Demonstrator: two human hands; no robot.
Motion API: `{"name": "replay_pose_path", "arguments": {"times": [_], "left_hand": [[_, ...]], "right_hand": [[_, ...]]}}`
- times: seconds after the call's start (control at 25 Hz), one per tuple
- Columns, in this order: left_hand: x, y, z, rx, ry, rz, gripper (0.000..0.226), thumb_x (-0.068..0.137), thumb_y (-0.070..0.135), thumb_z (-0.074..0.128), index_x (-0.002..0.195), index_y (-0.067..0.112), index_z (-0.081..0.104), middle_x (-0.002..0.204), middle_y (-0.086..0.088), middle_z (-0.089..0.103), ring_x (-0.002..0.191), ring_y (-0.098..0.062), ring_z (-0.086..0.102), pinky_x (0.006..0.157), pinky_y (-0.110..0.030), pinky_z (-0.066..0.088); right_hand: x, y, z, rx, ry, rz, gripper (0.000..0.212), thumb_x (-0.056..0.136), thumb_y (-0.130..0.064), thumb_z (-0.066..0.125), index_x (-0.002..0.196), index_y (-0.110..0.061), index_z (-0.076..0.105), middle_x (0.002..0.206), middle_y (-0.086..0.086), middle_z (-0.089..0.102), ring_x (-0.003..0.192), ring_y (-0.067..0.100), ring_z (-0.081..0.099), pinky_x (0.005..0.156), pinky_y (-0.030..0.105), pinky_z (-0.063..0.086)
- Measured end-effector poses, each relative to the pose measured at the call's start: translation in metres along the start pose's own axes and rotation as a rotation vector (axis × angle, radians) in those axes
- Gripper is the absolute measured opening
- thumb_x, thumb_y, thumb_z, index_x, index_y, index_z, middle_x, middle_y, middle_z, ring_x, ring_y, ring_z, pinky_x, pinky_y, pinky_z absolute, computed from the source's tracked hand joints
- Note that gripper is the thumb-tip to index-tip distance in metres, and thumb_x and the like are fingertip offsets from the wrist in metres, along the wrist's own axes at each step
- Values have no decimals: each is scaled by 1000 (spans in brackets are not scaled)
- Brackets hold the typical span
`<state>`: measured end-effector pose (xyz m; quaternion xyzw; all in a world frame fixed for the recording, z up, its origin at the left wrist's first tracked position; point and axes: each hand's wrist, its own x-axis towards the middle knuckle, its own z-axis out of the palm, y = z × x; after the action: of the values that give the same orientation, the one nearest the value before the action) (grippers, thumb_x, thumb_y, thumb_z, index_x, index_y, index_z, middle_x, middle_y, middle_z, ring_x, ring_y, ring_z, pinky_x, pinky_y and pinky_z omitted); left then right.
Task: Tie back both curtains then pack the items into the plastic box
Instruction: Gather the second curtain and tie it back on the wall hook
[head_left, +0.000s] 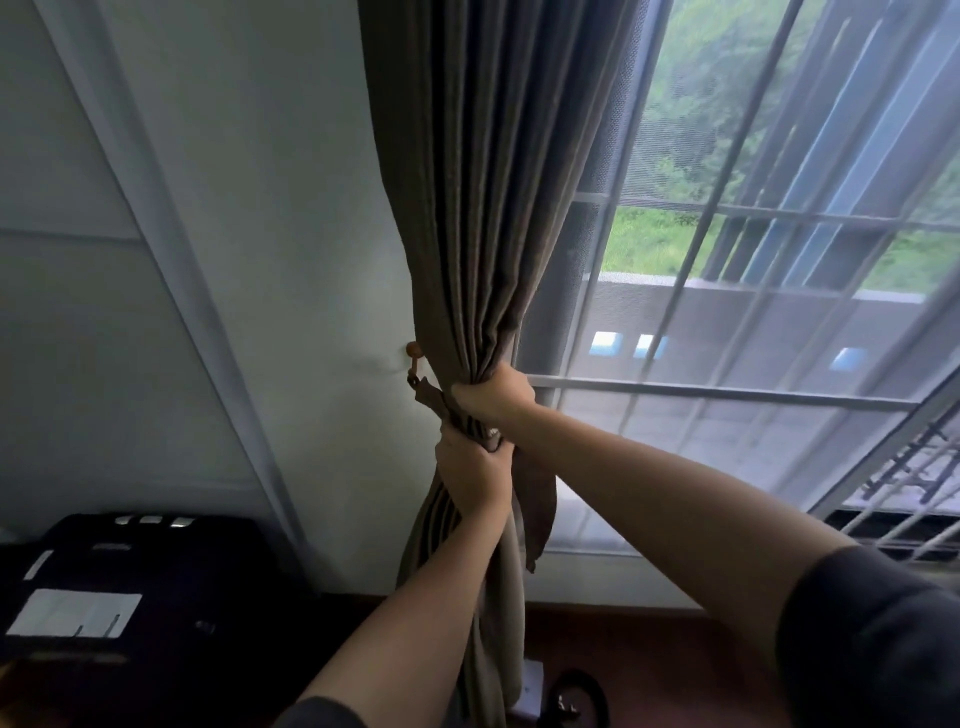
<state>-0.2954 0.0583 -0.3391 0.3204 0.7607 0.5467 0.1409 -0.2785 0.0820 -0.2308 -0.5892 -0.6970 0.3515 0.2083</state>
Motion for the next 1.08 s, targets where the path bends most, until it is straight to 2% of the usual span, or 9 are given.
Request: {"name": "replay_pose_path", "arguments": {"times": [0.2, 0.28, 0.36, 0.52, 0.6, 0.76, 0.84, 0.92, 1.08], "left_hand": [[6, -2, 2, 75, 95, 9, 22, 78, 16, 73, 83, -5, 66, 70, -25, 67, 67, -38, 65, 60, -32, 42], [7, -1, 0, 126, 54, 23, 23, 80, 17, 71, 84, -5, 66, 70, -25, 66, 67, -38, 65, 59, -32, 41], [8, -1, 0, 158, 15, 63, 23, 76, 15, 74, 80, -6, 65, 66, -27, 65, 63, -40, 65, 58, -36, 47], [10, -2, 0, 184, -52, 82, 26, 80, 19, 70, 86, -5, 65, 76, -27, 67, 73, -41, 65, 66, -40, 48], [11, -3, -2, 185, -62, 66, 28, 82, 22, 67, 88, -5, 65, 79, -27, 67, 76, -41, 64, 68, -40, 47], [12, -7, -4, 184, -33, 121, 26, 80, 21, 70, 81, -4, 66, 70, -26, 67, 67, -40, 65, 62, -37, 47], [14, -9, -7, 198, -55, 111, 26, 82, 23, 68, 85, -3, 66, 75, -24, 68, 72, -39, 66, 64, -36, 46], [17, -10, -9, 217, -79, 93, 26, 83, 24, 67, 91, -1, 67, 81, -24, 69, 78, -39, 66, 68, -36, 46], [17, -9, -11, 241, -107, 109, 27, 86, 25, 63, 98, 1, 66, 89, -20, 70, 87, -36, 66, 73, -35, 45]], "right_hand": [[5, 5, -10, -25, -85, -74, 35, 78, -34, 65, 108, -17, 59, 97, 3, 61, 94, 22, 61, 83, 33, 54], [19, 17, -26, 71, -334, -103, 27, 74, -25, 71, 100, -17, 64, 88, 1, 62, 79, 14, 61, 69, 26, 53], [33, 36, -41, 261, -530, -79, 15, 68, -4, 61, 81, -12, 65, 71, 1, 57, 61, 8, 50, 51, 18, 36], [53, 90, -42, 337, -278, 74, 40, 86, 10, 44, 124, 0, 51, 92, 10, 60, 66, 10, 59, 54, 21, 43], [59, 119, -26, 148, -258, 117, 37, 90, 5, 44, 126, 3, 50, 100, 22, 59, 66, 18, 55, 57, 25, 42], [70, 128, 6, 183, -255, 147, 41, 92, -3, 44, 133, -4, 45, 101, 10, 55, 78, 21, 54, 61, 23, 42], [73, 119, 20, 299, -302, 156, 36, 94, -14, 46, 130, -12, 47, 88, 2, 56, 69, 12, 53, 60, 20, 42], [73, 113, 28, 409, -386, 184, 19, 96, -20, 44, 109, -16, 58, 73, 0, 55, 60, 9, 49, 55, 19, 37], [79, 112, 33, 525, -422, 149, 18, 94, -7, 45, 88, -3, 61, 70, 8, 51, 56, 12, 43, 55, 24, 35]]}}
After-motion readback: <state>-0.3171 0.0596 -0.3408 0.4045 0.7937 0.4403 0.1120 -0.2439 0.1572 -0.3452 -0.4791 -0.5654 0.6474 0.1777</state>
